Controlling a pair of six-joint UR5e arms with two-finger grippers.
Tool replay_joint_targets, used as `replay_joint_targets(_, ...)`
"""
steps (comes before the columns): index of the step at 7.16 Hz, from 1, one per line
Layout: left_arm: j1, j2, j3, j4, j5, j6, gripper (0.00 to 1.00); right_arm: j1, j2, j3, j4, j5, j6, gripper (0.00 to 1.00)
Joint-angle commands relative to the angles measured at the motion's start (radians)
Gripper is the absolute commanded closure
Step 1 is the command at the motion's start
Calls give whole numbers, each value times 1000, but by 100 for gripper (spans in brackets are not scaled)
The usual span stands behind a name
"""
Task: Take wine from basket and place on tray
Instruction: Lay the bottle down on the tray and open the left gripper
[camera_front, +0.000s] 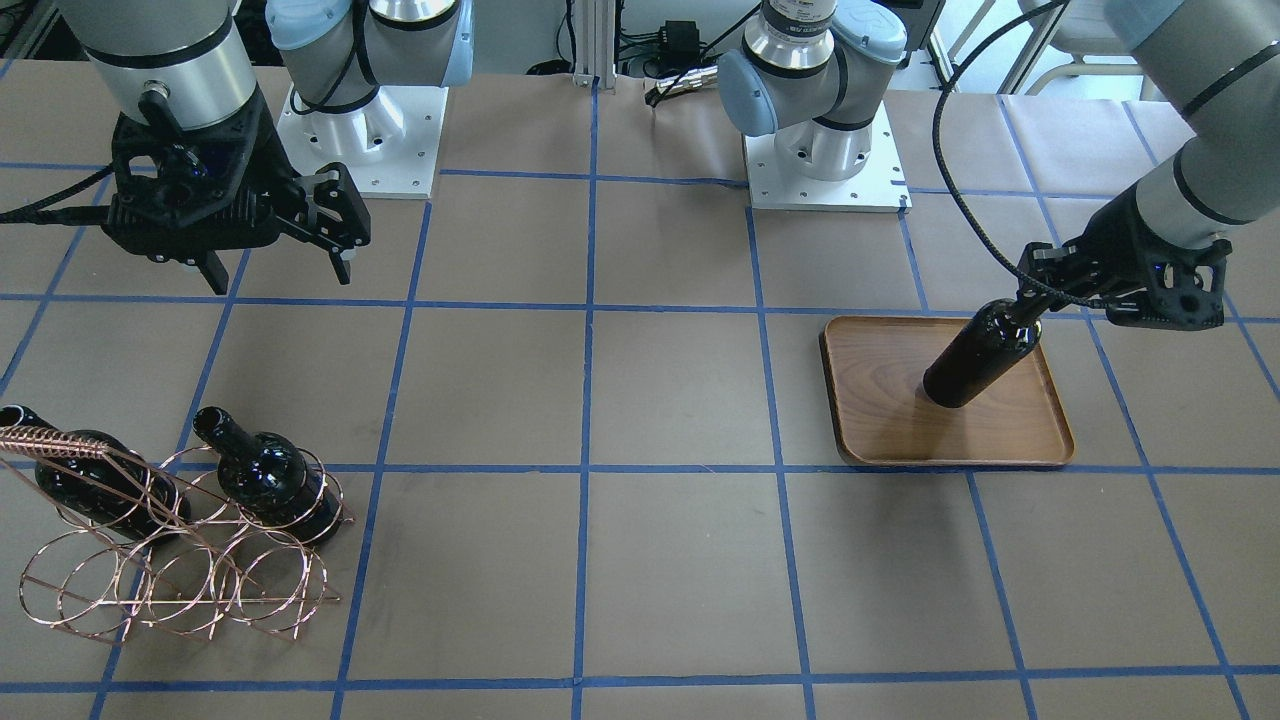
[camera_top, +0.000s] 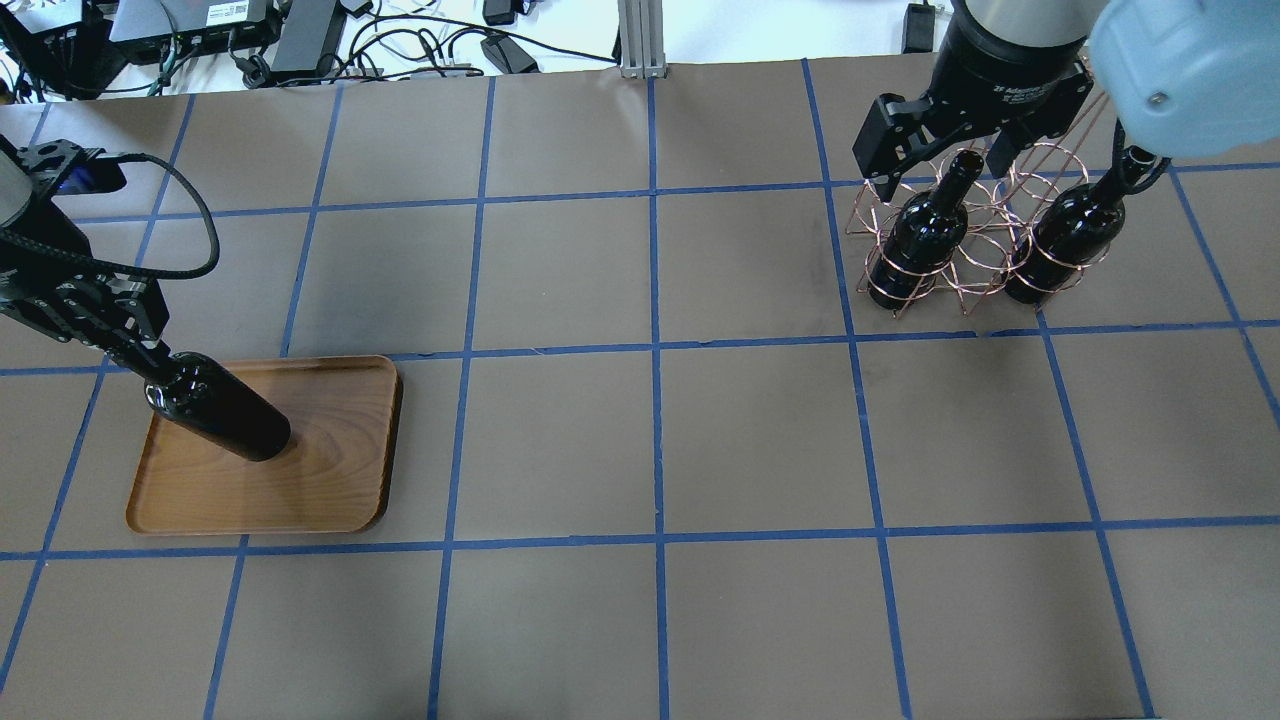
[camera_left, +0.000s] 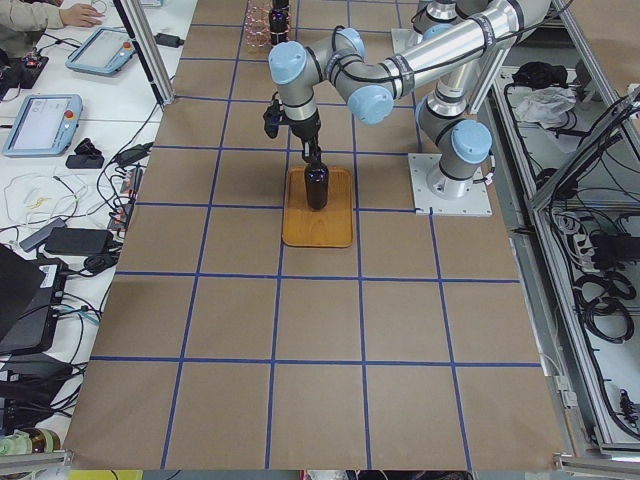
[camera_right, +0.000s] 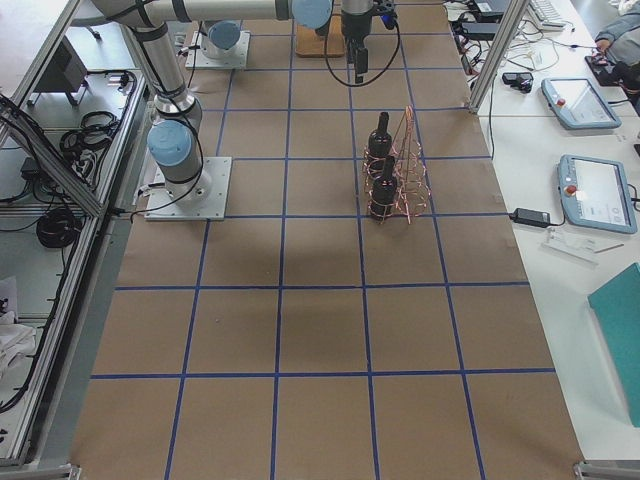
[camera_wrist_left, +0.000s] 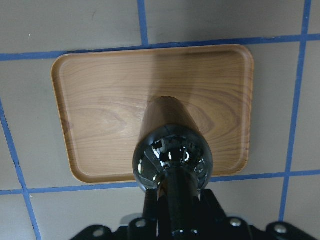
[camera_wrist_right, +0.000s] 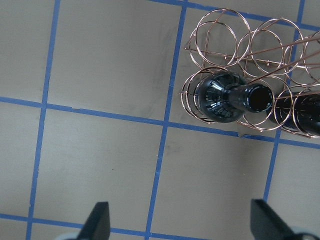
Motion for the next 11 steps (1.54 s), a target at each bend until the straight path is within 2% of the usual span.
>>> replay_joint_targets(1,5,-6,-4,1,3,2,83,0,0,2,-21,-1,-1,0)
replay_joint_targets(2,5,-5,-1,4,-2,-7,8,0,0,2,-19,-1,-1,0)
replay_joint_targets(3,5,4,10,-7,10,-31,0,0,1,5,-16,0,-1,0)
replay_joint_targets(6,-50,75,79,-42,-19,-108,0,0,1,5,-18,-1,-1,0)
replay_joint_targets(7,-118,76,123,-61,-20,-158,0,0,1,5,-18,-1,-1,0)
replay_joint_targets(9,-220,63,139,-52,-23,-353,0,0,1,5,-18,-1,-1,0)
replay_joint_targets(11,-321,67,141,-39,-51,-383,0,0,1,5,-19,-3,-1,0)
